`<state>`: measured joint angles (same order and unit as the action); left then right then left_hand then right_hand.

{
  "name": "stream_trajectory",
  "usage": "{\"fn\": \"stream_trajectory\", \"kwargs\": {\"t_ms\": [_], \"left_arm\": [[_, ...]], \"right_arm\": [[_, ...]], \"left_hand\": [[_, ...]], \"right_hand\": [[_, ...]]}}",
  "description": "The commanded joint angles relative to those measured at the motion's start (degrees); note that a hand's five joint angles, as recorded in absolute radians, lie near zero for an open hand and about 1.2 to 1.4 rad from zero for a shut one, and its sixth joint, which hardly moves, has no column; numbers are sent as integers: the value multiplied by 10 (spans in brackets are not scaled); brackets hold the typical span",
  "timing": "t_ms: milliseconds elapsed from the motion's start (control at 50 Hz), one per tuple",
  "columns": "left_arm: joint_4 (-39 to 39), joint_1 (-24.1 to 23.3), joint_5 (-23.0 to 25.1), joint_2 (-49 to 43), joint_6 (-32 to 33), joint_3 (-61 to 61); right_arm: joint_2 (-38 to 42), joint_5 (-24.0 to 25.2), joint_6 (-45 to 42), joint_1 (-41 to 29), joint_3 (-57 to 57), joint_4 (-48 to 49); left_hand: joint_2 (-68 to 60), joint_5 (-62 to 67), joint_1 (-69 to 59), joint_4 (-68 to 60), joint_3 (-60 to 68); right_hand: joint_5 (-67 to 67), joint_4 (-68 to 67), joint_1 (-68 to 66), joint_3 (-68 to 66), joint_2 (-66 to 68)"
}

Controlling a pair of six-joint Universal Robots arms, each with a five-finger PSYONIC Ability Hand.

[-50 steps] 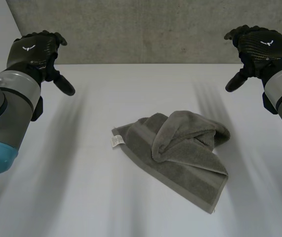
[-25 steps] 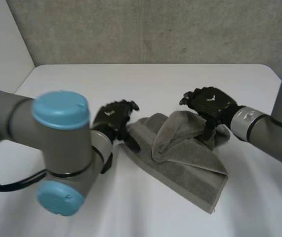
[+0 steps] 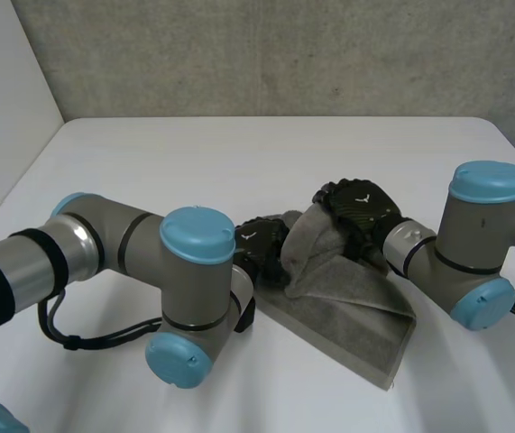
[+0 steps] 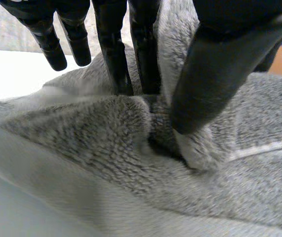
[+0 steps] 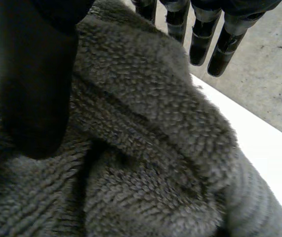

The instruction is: Fold the towel.

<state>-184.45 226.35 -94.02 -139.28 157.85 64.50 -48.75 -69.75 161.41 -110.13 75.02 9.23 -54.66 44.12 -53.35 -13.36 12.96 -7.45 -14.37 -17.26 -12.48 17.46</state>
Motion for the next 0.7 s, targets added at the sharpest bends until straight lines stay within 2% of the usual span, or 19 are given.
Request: {"fn": "stream_trajectory", "kwargs": {"t_ms": [20, 60, 80, 120, 140, 160, 180, 200, 400, 460, 500, 580, 700], "left_arm": [[-20, -3, 28, -7, -61, -6], [-30, -3, 30, -4, -78, -6], [-30, -3, 30, -4, -78, -6], [-38, -2, 29, 0, -82, -6], [-38, -2, 29, 0, -82, -6], [-38, -2, 29, 1, -80, -6], [-38, -1, 27, 1, -79, -6], [-38, -1, 27, 1, -79, -6], [-35, 6, 30, 29, -74, 4], [-38, 33, 30, 59, -55, -5], [-39, 86, 31, 107, -18, -20], [-37, 116, 29, 165, 17, -39], [-41, 135, 34, 268, 39, -32]], "right_arm": [[-24, 1, -7, -4, 7, -5], [-42, 3, -10, -1, 14, -7], [-42, 3, -10, -1, 14, -7], [-54, 4, -23, 4, 21, -7], [-54, 4, -23, 4, 21, -7], [-60, 5, -34, 6, 24, -7], [-60, 5, -34, 6, 24, -7], [-67, 6, -43, 12, 28, -7], [-100, 45, -51, 15, 30, -12], [-121, 48, -44, 12, 10, -11], [-132, 43, -36, 10, -12, -11], [-184, 25, 26, -1, -65, -5], [-284, -25, 143, -2, -42, 41]], "left_hand": [[-52, 57, -65, 34, -30], [-52, 57, -65, 34, -30], [-52, 57, -65, 34, -30], [-70, 76, -83, 34, -30], [-70, 76, -83, 34, -30], [-154, 159, -167, 34, -30], [-252, 258, -266, 34, -30], [-253, 259, -266, 34, -30], [-253, 259, -267, 34, -30], [-253, 259, -267, 34, -30], [-253, 259, -267, 34, -30], [-253, 259, -267, 34, -30], [-253, 259, -267, 34, -30]], "right_hand": [[-155, 44, -157, 25, 155], [-274, 44, -276, 25, 274], [-275, 44, -276, 25, 274], [-489, 44, -491, 25, 489], [-490, 44, -492, 25, 490], [-580, 44, -582, 25, 580], [-581, 44, -583, 25, 581], [-625, 44, -627, 25, 625], [-625, 44, -627, 25, 625], [-625, 44, -627, 25, 625], [-625, 44, -627, 25, 625], [-625, 44, -627, 25, 625], [-625, 44, -627, 25, 625]]}}
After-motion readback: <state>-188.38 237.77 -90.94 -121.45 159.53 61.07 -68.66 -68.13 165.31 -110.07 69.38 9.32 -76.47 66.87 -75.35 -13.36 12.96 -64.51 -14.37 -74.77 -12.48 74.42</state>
